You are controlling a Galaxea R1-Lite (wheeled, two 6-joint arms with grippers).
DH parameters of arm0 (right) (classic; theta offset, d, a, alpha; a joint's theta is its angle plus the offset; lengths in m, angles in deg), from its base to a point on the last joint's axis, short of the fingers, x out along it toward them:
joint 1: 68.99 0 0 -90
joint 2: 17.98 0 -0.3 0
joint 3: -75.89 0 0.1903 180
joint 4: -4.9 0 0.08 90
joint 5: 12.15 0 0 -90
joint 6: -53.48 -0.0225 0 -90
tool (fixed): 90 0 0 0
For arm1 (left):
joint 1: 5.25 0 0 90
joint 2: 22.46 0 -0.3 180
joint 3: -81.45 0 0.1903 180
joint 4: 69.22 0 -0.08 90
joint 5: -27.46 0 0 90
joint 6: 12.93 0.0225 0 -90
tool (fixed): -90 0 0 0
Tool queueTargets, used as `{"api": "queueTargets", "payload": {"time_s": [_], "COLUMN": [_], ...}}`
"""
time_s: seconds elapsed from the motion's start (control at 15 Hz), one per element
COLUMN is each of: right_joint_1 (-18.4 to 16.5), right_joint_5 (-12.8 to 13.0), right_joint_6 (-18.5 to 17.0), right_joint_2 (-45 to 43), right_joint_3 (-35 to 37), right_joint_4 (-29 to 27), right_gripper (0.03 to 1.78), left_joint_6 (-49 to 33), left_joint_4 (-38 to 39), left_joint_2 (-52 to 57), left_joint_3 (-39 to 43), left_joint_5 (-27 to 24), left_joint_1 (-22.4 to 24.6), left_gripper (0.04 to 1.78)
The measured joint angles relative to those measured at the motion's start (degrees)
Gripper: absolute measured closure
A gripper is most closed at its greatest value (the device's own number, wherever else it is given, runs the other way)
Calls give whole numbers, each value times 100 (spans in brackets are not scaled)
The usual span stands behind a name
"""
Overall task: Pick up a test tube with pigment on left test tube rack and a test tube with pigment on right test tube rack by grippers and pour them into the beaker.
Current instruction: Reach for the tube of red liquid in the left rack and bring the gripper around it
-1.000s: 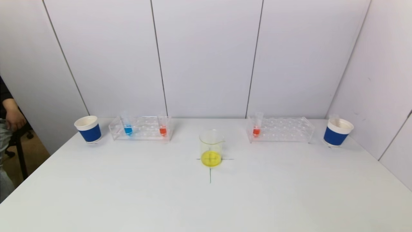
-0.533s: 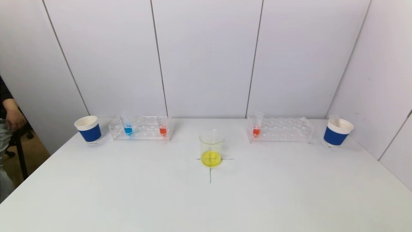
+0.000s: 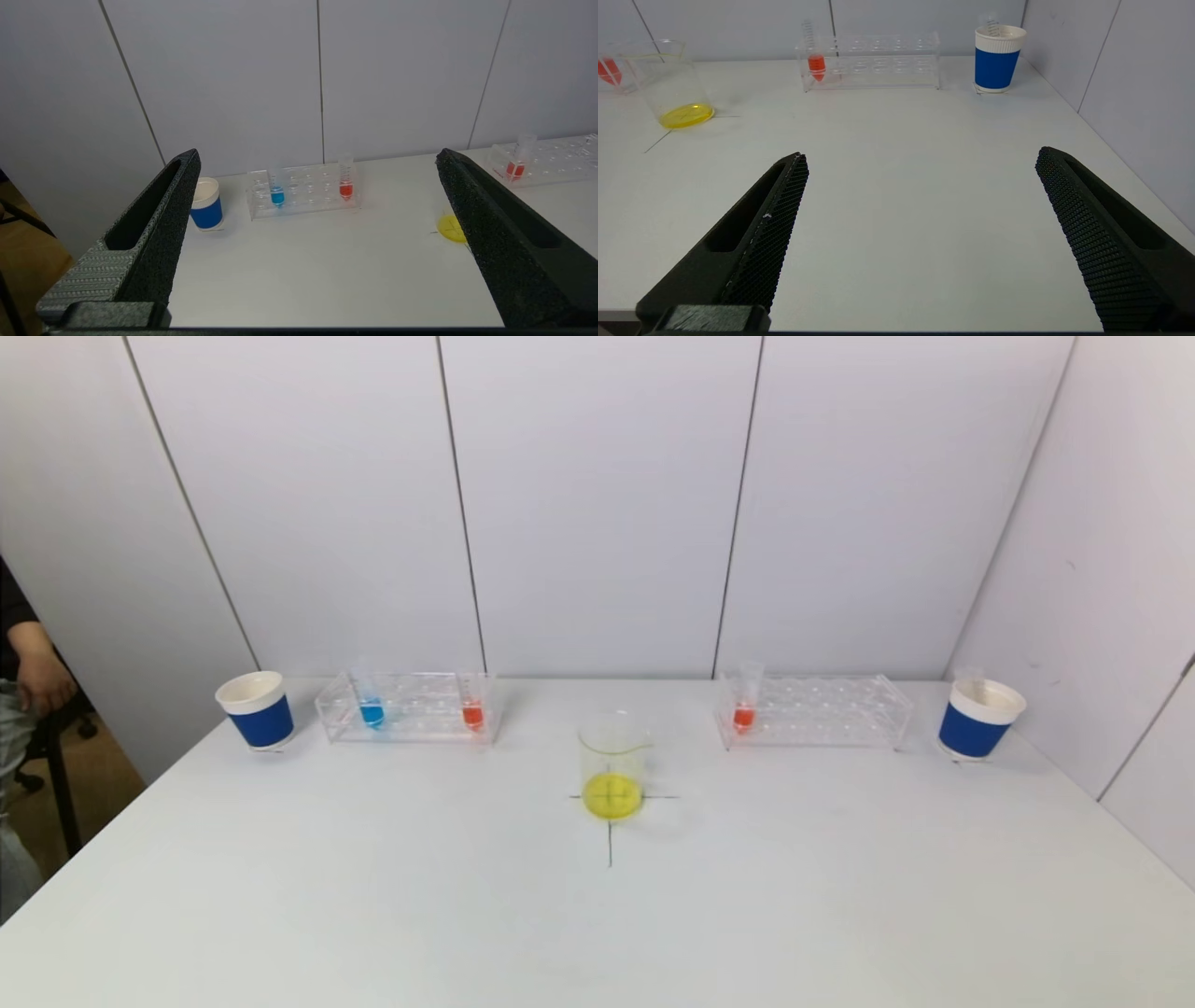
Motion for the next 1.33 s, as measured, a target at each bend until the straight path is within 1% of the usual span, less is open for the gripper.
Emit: {"api": "queueTargets", "payload": {"time_s": [0.2,0.73,1.0,1.33], "right_joint_1": [0,0,0,0], "right_joint_5": [0,0,0,0], "right_joint_6": [2,0,0,0], "right_joint_2": [0,0,0,2], "right_joint_3": [0,0,0,0], "right_joint_4": [0,0,0,0], "right_gripper": [4,4,4,4], "left_joint_6": [-33,-82,-146,-138], "left_joint_4": [772,3260,4487,6205], "left_joint_2": [-829,-2972,-3994,-5438], "left_joint_3": [77,951,1293,1504], "left_joint_5": [-15,11,24,82], "left_joint_1": [-55,-796,-939,-983], "left_gripper": [6,6,6,6]}}
